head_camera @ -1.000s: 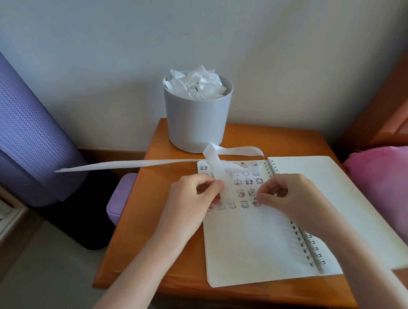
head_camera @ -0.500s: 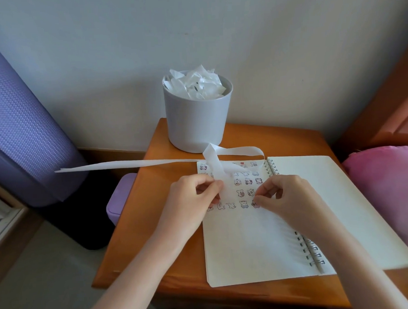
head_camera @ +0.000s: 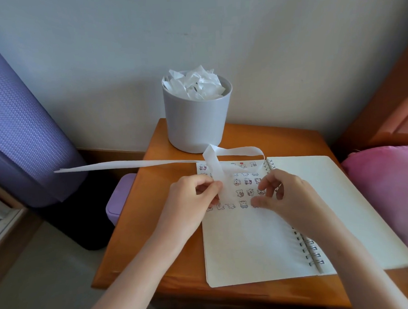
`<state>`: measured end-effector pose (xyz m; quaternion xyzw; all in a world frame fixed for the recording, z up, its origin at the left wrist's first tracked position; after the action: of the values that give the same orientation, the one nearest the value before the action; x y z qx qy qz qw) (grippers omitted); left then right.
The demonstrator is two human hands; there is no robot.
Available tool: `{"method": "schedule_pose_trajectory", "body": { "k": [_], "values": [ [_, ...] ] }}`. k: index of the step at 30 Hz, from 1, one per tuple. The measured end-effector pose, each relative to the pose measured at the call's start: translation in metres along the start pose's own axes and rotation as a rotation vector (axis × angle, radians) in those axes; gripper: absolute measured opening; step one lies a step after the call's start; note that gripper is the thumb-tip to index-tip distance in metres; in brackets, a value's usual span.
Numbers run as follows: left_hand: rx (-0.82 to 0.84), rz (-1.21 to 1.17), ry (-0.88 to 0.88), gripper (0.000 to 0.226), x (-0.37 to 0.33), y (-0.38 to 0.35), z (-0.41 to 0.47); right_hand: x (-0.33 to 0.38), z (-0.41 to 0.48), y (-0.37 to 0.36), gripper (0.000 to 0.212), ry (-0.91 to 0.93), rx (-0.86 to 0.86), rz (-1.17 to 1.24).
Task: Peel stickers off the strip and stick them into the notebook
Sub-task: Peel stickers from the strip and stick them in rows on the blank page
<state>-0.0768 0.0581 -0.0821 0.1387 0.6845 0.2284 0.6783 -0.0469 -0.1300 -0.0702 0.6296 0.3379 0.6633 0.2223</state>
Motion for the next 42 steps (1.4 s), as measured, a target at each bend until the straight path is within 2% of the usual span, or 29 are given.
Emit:
{"method": "schedule_pose_trajectory", "body": {
  "k": [8, 12, 15, 18, 24, 28, 33, 42],
  "values": [
    [0.005, -0.01, -0.016, 0.017, 0.0, 0.0, -0.001, -0.002, 0.001, -0.001, 0.019, 0.016, -0.01, -0.037],
    [-0.01, -0.045, -0.03, 0.018, -0.002, 0.0, 0.0, 0.011, -0.004, -0.002, 0.007, 0.149, -0.05, 0.122],
    [-0.017, -0.051, -0.053, 0.016, -0.003, 0.0, 0.0, 0.025, -0.009, -0.007, 0.009, 0.231, -0.024, 0.292],
    [-0.03, -0.057, -0.069, 0.017, -0.004, 0.001, 0.001, 0.031, -0.012, -0.015, 0.015, 0.249, 0.03, 0.323],
    [-0.031, -0.162, -0.033, 0.023, -0.007, 0.002, 0.001, 0.031, -0.01, -0.014, 0.014, 0.239, -0.02, 0.375],
    [0.033, -0.203, -0.024, 0.029, -0.01, 0.0, 0.0, 0.032, -0.009, -0.01, 0.013, 0.23, -0.068, 0.46],
    [0.074, -0.198, -0.052, 0.011, -0.012, -0.001, -0.002, 0.03, -0.008, -0.009, 0.013, 0.231, -0.087, 0.443],
    [0.068, -0.197, -0.057, 0.011, -0.012, -0.003, -0.002, 0.031, -0.009, -0.009, 0.013, 0.254, -0.083, 0.39]
  ]
}}
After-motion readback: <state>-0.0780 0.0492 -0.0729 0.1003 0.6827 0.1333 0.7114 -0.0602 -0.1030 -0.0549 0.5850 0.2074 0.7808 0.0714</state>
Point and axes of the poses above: each hand's wrist, its own z-axis towards the middle knuckle, its own y-axis out of the back of the hand, x = y × z, the point moved 3 cm from there along z, towards the middle knuckle, and after that the axes turned 7 degrees about z, right-handed, at the moved point
